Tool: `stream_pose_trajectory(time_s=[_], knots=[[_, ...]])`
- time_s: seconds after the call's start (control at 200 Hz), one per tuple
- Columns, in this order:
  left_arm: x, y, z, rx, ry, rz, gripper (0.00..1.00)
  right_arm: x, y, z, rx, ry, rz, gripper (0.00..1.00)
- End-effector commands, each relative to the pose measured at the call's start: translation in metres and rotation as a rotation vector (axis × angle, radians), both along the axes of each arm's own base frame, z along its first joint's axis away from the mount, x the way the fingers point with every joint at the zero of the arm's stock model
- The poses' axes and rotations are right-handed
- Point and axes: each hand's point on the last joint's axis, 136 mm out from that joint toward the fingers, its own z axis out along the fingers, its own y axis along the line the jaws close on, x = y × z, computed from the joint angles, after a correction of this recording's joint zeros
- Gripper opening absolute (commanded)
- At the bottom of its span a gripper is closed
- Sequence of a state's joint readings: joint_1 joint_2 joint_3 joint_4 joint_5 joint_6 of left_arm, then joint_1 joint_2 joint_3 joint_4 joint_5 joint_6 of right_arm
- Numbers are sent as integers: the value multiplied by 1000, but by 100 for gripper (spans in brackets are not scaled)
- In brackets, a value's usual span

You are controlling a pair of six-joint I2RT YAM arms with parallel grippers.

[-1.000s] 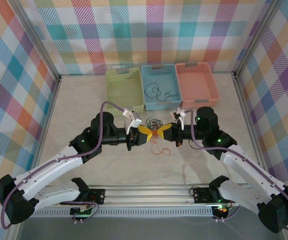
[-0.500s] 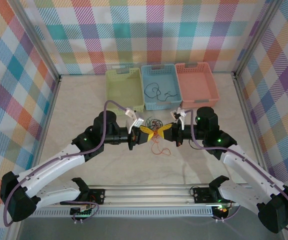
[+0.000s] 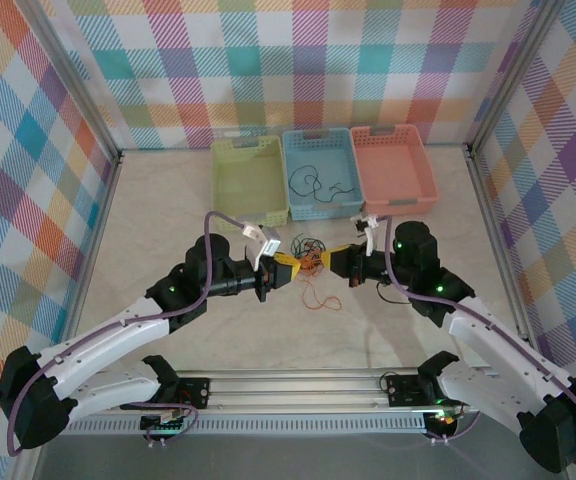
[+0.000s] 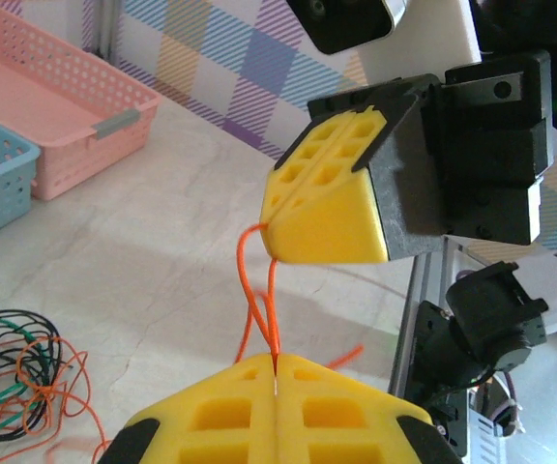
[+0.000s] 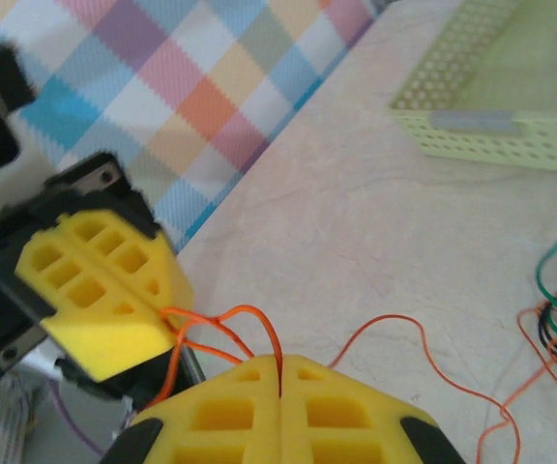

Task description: Untangle the cables

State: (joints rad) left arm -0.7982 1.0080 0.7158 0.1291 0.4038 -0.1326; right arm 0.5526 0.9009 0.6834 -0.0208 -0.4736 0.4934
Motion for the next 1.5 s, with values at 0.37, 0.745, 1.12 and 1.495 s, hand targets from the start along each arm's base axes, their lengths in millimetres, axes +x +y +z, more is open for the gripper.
stream_pose_trajectory(time_s=[0.37, 0.745, 1.12, 1.495], knots=[[-4, -3, 15, -48, -38, -19, 0, 34, -28, -18, 107, 237, -344, 0], [7, -4, 24, 294, -24, -82, 76, -19, 3, -5, -117, -116, 168, 0], [-3, -22, 3, 379, 111, -230, 67, -33, 5, 6, -136, -187, 271, 0], [1, -30, 3, 350, 134, -233, 53, -35, 5, 5, -137, -184, 280, 0]])
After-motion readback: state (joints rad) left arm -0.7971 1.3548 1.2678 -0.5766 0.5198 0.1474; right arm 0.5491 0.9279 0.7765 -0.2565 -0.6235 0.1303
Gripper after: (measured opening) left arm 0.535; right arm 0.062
